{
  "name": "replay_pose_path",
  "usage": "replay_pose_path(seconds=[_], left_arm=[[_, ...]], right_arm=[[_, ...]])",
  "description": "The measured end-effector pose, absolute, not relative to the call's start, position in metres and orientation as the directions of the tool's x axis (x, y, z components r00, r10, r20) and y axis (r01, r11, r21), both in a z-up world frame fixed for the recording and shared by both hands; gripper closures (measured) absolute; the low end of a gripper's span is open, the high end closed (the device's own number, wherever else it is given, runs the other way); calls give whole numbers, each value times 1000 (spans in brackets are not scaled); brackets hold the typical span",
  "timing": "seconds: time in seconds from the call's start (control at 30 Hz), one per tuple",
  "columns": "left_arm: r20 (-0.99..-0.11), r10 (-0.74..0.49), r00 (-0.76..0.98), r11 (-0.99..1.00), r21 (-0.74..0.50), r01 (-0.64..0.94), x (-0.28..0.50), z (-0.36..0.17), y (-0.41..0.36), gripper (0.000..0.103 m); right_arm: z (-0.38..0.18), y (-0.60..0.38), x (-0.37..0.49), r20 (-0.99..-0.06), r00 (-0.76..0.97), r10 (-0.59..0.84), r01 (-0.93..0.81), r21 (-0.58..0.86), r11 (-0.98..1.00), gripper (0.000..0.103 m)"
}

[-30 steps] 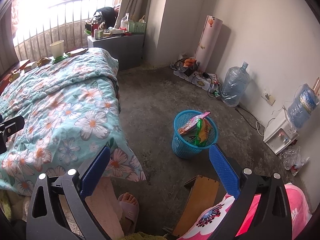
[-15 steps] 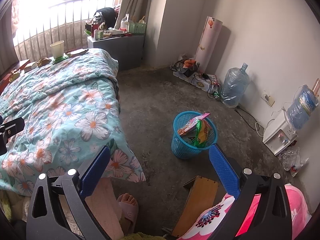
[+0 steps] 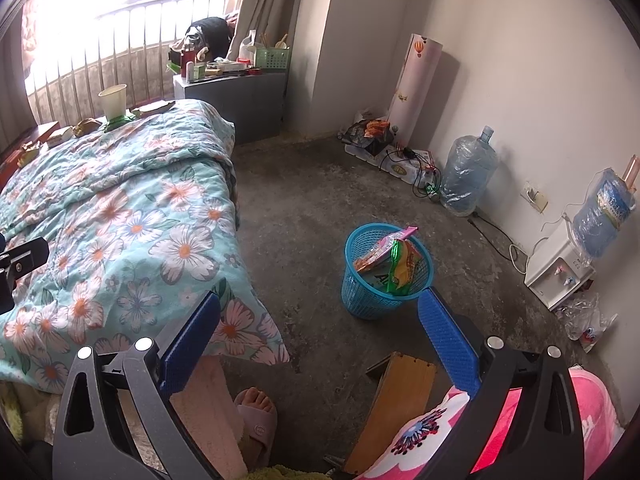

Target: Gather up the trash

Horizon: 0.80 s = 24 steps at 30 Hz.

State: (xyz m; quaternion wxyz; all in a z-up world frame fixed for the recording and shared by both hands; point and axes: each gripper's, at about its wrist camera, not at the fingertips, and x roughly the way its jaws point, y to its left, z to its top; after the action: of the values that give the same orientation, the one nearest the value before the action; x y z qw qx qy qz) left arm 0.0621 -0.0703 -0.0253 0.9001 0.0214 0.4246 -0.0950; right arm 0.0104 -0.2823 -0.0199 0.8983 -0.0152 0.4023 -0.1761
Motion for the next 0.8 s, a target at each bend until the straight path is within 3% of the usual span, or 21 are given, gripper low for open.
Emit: replay_pose_path(seconds=[0.8], left_arm=[[-768, -153, 622, 981, -43, 189, 62, -25, -70, 9]], right_arm=[[-17, -282, 11, -716, 616, -330, 303, -171, 937, 7]])
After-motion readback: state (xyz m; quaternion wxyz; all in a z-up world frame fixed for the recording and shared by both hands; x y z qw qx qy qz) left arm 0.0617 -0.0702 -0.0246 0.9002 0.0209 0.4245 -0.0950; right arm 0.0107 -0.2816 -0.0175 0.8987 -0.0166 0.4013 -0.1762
